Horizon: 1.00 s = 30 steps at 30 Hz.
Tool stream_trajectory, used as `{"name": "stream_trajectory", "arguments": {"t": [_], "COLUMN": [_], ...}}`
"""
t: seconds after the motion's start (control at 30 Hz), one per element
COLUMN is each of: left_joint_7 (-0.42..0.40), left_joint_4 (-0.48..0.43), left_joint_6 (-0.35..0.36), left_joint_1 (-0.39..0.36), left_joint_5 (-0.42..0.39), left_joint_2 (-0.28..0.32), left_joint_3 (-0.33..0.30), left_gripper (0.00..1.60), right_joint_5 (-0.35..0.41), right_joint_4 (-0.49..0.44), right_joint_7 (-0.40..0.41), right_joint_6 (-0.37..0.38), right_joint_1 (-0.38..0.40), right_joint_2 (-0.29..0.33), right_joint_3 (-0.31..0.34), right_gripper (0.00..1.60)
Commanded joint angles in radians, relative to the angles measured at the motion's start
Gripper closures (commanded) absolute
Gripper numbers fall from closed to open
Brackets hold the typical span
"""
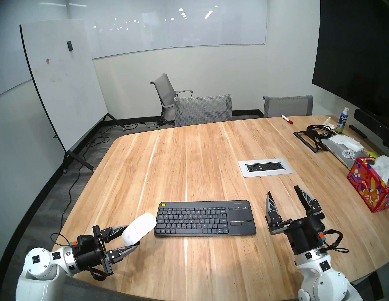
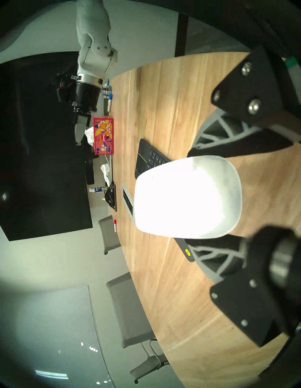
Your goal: Put the mouse beside the keyboard
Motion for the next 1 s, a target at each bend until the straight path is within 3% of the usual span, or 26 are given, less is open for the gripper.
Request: {"name": "stream_trajectory", "arguments": {"t": [0.0,0.33,0.5,0.97], "left_joint_7": [-0.023,-0.038,-0.042,-0.051], "left_joint_4": [-0.009,0.018,0.021,0.020], "left_joint_6": [0.017,0.020,0.022,0.027], "left_joint_1": [-0.073,-0.123,-0.125,-0.119], "left_joint_5": [-0.015,-0.002,-0.005,-0.006], "left_joint_2": [0.016,0.012,0.011,0.007], "left_joint_3": [0.041,0.098,0.102,0.103], "left_gripper": [1.60,1.60,1.60,1.60], "right_joint_5": [-0.001,-0.001,0.064,0.149], "right_joint_4": [-0.018,-0.018,-0.038,-0.021], "right_joint_7": [0.001,0.001,0.024,0.081], "right_joint_6": [-0.002,-0.002,0.019,0.037], "right_joint_1": [0.001,0.000,-0.003,-0.041], "right_joint_2": [0.000,0.000,0.021,0.103], "right_joint_3": [-0.002,-0.002,0.019,0.203], "right_gripper": [0.00,0.00,0.00,0.00]}}
